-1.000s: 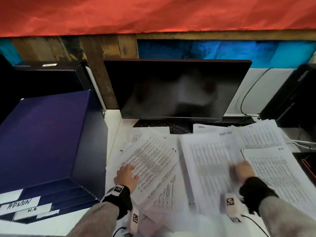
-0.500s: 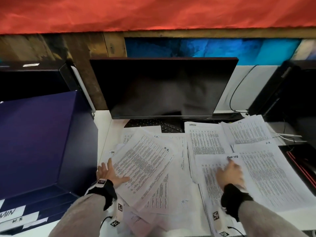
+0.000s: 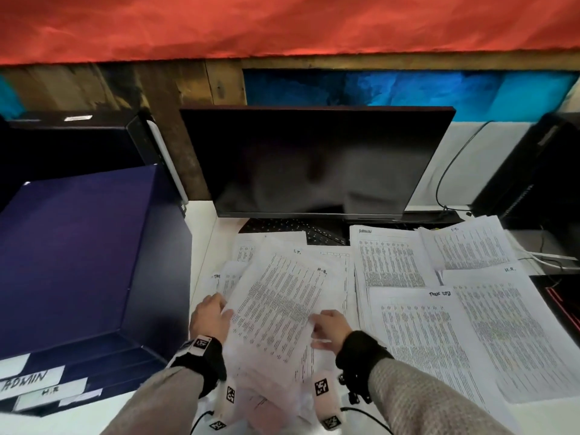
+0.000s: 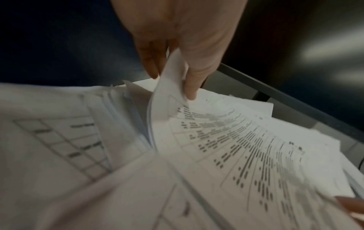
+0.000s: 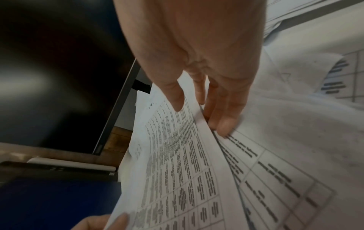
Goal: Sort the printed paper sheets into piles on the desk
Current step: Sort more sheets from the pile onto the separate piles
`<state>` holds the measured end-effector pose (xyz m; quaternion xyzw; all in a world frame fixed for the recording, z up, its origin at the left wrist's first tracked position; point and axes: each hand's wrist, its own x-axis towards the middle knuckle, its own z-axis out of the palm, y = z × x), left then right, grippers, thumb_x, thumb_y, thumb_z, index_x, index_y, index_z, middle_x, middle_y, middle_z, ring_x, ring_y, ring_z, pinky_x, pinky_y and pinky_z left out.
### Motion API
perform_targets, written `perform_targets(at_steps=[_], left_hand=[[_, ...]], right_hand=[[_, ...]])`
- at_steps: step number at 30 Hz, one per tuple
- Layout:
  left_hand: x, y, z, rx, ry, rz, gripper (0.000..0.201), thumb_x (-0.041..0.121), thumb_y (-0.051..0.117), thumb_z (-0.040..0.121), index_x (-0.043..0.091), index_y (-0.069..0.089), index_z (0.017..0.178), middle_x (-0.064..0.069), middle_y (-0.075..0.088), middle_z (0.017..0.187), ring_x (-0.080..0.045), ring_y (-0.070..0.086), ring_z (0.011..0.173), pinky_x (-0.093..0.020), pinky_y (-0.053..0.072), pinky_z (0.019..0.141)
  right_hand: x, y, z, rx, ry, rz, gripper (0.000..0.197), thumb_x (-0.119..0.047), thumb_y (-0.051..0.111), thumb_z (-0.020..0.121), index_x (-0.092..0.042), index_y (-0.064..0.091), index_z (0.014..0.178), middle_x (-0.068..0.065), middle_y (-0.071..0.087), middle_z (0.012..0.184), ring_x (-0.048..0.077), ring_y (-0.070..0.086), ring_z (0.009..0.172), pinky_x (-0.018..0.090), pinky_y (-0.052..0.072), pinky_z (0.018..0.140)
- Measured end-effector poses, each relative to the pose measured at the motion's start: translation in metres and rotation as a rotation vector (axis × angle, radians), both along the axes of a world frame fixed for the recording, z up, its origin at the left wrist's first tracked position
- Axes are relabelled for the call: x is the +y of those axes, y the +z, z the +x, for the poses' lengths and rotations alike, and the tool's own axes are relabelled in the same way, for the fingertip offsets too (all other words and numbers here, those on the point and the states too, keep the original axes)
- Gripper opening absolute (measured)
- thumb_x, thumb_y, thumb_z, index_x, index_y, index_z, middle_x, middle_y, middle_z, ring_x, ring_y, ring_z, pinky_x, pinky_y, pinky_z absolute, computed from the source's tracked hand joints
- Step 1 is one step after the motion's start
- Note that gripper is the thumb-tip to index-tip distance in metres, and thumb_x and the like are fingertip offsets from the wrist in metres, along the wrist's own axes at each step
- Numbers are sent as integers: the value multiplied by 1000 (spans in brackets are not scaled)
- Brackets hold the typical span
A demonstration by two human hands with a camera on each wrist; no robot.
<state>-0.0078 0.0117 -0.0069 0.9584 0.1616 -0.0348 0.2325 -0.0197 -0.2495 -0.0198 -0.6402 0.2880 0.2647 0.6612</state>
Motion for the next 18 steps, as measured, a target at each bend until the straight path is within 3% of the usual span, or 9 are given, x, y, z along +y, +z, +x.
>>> perform_targets(at_steps=[3, 6, 10, 12, 15, 18], left_hand=[[3, 3, -7, 0, 82, -198, 30, 23, 67, 86, 19, 46, 65, 2, 51, 66, -20, 49, 66, -28, 39, 61], [10, 3, -15, 46, 78, -313, 33, 22, 70, 84, 15, 48, 60, 3, 46, 60, -15, 42, 58, -24, 34, 53], [21, -6, -25, 105, 22, -331, 35, 26, 66, 87, 10, 51, 60, -1, 48, 59, -17, 43, 60, -26, 33, 58], [24, -9, -28, 124, 15, -329, 34, 28, 61, 91, 9, 59, 63, -5, 54, 60, -19, 47, 65, -27, 35, 61], [23, -9, -32, 110, 48, -304, 43, 31, 53, 95, 14, 42, 58, -2, 40, 59, -17, 35, 62, -26, 29, 59], [24, -7, -35, 62, 148, -299, 38, 25, 48, 97, 12, 48, 61, -10, 55, 69, -23, 46, 68, -27, 39, 68]], right_hand=[[-3, -11, 6, -10, -55, -31, 28, -16, 66, 85, -19, 41, 73, 5, 50, 58, 14, 47, 42, 26, 48, 49], [-4, -15, 8, -50, -85, -142, 34, -20, 70, 84, -18, 39, 69, 3, 47, 52, 14, 42, 40, 24, 39, 45], [-4, -15, 8, -130, -19, -409, 27, -26, 66, 84, -15, 49, 67, 5, 56, 67, 21, 52, 67, 28, 45, 69], [-5, -17, 10, -120, 36, -401, 29, -24, 61, 86, -18, 48, 61, 2, 54, 64, 21, 51, 69, 28, 43, 70], [-8, -21, 10, -128, 67, -387, 36, -11, 58, 83, -21, 41, 53, 4, 45, 60, 20, 43, 67, 29, 36, 65], [-12, -23, 10, -141, 59, -430, 37, -8, 56, 81, -19, 39, 50, 8, 43, 60, 20, 41, 64, 29, 36, 62]])
